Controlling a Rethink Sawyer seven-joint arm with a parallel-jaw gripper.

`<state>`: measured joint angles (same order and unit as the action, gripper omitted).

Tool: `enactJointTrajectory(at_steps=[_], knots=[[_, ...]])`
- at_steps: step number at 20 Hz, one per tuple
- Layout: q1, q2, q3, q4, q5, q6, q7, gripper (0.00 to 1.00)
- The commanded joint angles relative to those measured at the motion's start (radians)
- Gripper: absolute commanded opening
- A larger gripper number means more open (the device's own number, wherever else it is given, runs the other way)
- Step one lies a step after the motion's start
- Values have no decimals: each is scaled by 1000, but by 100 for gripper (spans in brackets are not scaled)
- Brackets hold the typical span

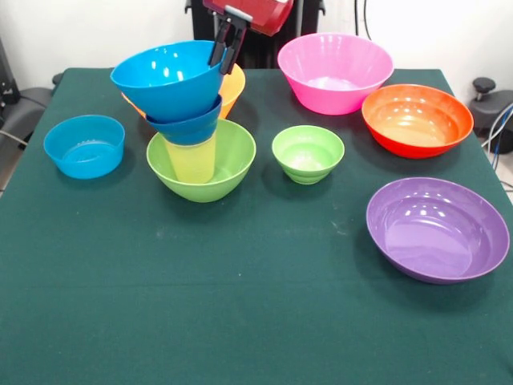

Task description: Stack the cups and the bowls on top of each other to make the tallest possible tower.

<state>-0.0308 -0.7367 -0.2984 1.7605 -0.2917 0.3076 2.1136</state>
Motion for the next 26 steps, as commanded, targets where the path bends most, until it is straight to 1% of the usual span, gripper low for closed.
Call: enactJointTrajectory(at_steps=[1, 8, 17, 23, 26], knots=[[7, 38, 53, -9, 12, -70, 125, 0], [5, 38, 67, 4, 28, -84, 125, 0], [1, 23, 84, 12, 44, -45, 110, 0], [10, 24, 81, 5, 55, -30, 112, 0], [21, 26, 72, -6, 60, -2, 111, 0]])
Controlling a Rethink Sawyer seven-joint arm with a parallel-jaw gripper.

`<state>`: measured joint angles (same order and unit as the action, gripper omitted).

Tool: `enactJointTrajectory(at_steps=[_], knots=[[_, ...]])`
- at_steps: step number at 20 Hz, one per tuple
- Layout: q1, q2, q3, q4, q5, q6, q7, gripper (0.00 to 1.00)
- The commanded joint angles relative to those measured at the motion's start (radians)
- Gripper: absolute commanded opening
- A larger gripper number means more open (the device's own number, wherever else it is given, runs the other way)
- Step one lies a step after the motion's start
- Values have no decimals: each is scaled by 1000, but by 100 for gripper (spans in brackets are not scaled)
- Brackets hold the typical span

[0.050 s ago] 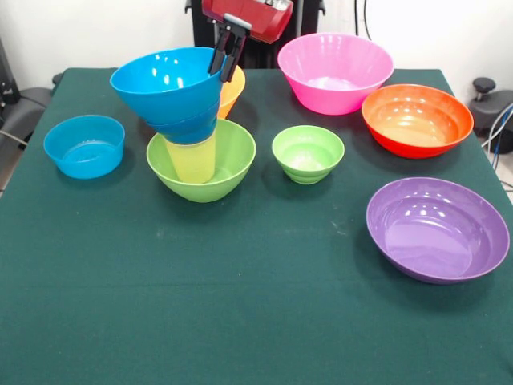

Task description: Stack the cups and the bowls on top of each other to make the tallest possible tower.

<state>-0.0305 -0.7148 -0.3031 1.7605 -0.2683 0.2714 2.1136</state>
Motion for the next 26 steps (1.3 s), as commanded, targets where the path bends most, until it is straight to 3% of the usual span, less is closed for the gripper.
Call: enactJointTrajectory(at_steps=[1, 12, 26], knots=[[29, 7, 69, -14, 37, 47, 110, 0], [91, 31, 2, -80, 34, 145, 97, 0], [60, 40, 24, -63, 27, 57, 80, 0]])
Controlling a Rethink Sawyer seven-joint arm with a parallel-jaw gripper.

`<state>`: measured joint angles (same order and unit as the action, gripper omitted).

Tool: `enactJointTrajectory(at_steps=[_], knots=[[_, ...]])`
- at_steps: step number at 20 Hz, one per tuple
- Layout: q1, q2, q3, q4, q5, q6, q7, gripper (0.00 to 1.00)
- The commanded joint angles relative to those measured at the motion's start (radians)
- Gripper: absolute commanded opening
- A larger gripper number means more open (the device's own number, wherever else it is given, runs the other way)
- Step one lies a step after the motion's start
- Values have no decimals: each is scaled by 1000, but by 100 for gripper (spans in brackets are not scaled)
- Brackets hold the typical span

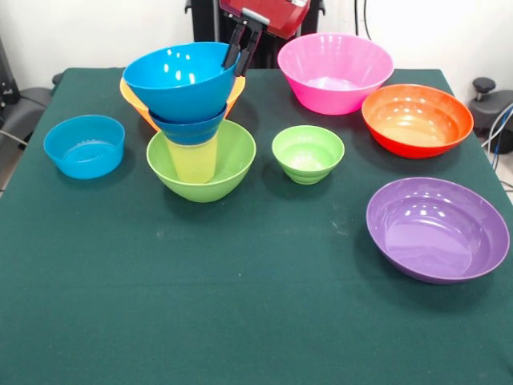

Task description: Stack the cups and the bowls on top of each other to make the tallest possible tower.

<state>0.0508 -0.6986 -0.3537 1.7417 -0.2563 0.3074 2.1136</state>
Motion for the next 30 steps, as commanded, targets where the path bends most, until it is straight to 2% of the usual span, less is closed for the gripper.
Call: enactJointTrajectory(at_steps=[1, 15, 30], knots=[[-23, 25, 76, -42, 14, 13, 81, 0], [-41, 22, 103, -31, 17, -15, 80, 0], [-47, 15, 121, -39, 21, 4, 70, 0]])
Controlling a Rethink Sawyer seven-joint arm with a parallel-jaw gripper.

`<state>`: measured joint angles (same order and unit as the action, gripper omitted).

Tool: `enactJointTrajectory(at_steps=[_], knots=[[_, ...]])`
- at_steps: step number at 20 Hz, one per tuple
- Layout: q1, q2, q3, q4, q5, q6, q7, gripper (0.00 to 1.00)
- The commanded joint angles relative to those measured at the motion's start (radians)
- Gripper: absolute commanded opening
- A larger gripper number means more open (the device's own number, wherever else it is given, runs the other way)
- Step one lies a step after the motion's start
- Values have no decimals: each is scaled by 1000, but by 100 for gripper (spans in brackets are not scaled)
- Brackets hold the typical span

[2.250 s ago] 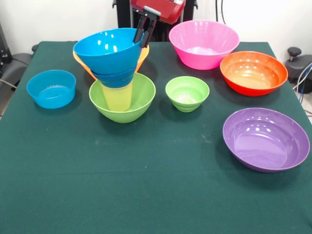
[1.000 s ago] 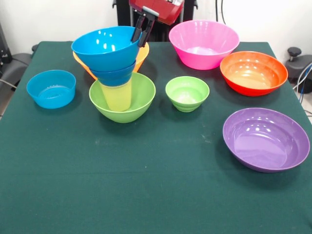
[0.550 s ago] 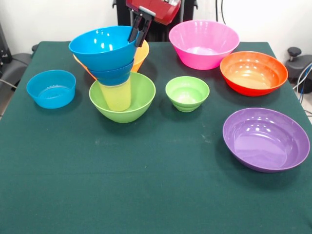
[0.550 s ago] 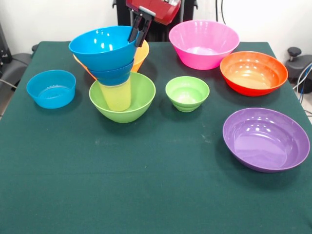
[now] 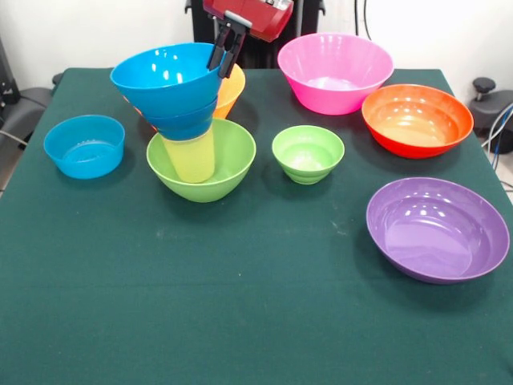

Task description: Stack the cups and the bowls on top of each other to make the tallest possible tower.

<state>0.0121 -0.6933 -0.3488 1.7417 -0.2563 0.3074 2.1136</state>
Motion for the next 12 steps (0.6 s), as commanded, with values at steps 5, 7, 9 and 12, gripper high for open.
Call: enactJointTrajectory(at_steps=[5, 7, 9, 12], knots=[[-7, 9, 114, -40, 16, -11, 71, 100], [-20, 1, 129, -28, 22, -19, 70, 100], [-27, -4, 138, -23, 23, -22, 67, 100], [-41, -12, 154, -19, 27, -10, 57, 100]])
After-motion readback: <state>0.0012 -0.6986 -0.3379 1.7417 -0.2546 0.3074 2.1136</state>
